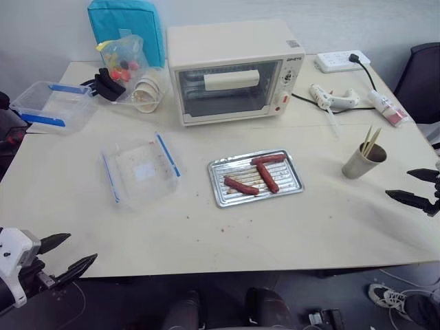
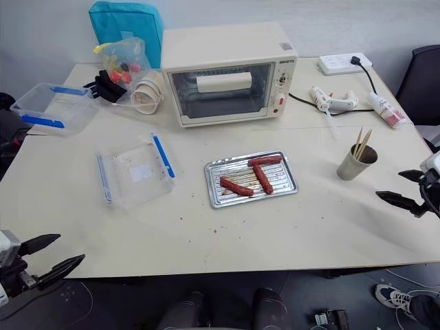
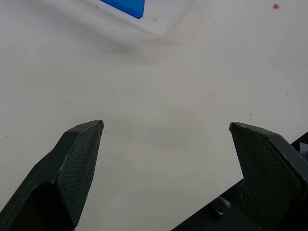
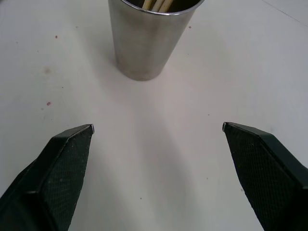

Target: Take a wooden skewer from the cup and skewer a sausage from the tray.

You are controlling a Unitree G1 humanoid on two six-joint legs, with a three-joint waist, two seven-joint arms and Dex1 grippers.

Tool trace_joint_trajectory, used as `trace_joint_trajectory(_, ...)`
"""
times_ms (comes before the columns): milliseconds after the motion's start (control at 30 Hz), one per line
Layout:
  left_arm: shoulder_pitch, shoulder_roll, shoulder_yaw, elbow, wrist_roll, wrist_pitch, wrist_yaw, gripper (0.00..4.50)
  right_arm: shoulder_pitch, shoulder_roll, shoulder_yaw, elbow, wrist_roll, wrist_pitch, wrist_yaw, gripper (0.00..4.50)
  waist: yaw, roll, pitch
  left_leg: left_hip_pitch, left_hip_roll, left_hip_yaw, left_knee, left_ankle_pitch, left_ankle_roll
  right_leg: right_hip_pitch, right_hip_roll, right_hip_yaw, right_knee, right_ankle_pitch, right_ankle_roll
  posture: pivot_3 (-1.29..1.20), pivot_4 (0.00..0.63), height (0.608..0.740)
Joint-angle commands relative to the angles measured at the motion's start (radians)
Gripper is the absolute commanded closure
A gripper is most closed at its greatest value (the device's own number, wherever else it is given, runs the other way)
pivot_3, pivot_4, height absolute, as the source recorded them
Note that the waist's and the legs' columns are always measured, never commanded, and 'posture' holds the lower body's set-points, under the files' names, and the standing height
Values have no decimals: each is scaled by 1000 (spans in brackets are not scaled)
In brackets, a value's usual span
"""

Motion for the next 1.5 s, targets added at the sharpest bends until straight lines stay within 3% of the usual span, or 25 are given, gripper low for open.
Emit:
trace_joint_trajectory(33,15,2,26,2,-5,-10,-7,44,-4,-26,-18,3,5,-12,-2,0,-1,0,0,0,0,0,0,0,0,0,0,0,0,0,0,0,150,740)
trace_joint_trajectory(600,-45,11,36,-18,-83,62,9,44,-27,-17,-12,-22,7,30,-2,0,-12,0,0,0,1,1,0,-1,0,0,0,1,0,0,0,0,150,740)
trace_joint_trajectory(733,-95,86,63,-106,-234,188,-12,44,-34,-17,-47,-91,66,120,13,0,-10,0,0,0,1,1,1,-1,0,0,0,2,1,0,0,0,150,740)
trace_joint_trajectory(867,-208,265,112,-192,-525,366,-41,44,-69,-8,-86,-204,154,258,-2,0,-9,0,0,0,1,0,3,-1,0,0,-1,2,2,0,0,0,150,740)
trace_joint_trajectory(1000,-353,384,96,-187,-703,449,0,44,-80,13,-104,-267,189,318,-43,0,-11,1,0,1,1,0,2,-2,-2,0,0,3,2,0,0,0,150,740)
trace_joint_trajectory(1067,-485,432,7,-166,-770,444,54,44,-110,31,-106,-303,198,344,-93,0,-11,1,-1,0,2,0,1,-2,-2,0,1,3,3,0,0,0,150,740)
trace_joint_trajectory(1167,-699,450,-192,-147,-749,410,120,44,-143,61,-82,-348,169,368,-178,0,-10,2,0,0,1,1,2,-1,-2,-1,4,3,5,0,0,0,150,740)
trace_joint_trajectory(1300,-949,346,-436,-100,-676,385,189,44,-123,124,-55,-436,147,368,-267,0,-7,1,0,1,0,3,2,-1,-1,-1,6,5,8,0,0,0,150,740)
trace_joint_trajectory(1433,-1035,272,-561,-62,-564,360,180,44,-82,162,-67,-578,163,423,-334,0,2,1,0,-1,0,5,2,0,-2,-5,9,5,9,0,0,0,150,740)
trace_joint_trajectory(1500,-1049,255,-586,-50,-528,349,169,0,-56,170,-79,-639,178,452,-351,573,7,1,0,-4,0,8,2,0,-2,-11,10,5,12,0,0,0,150,740)
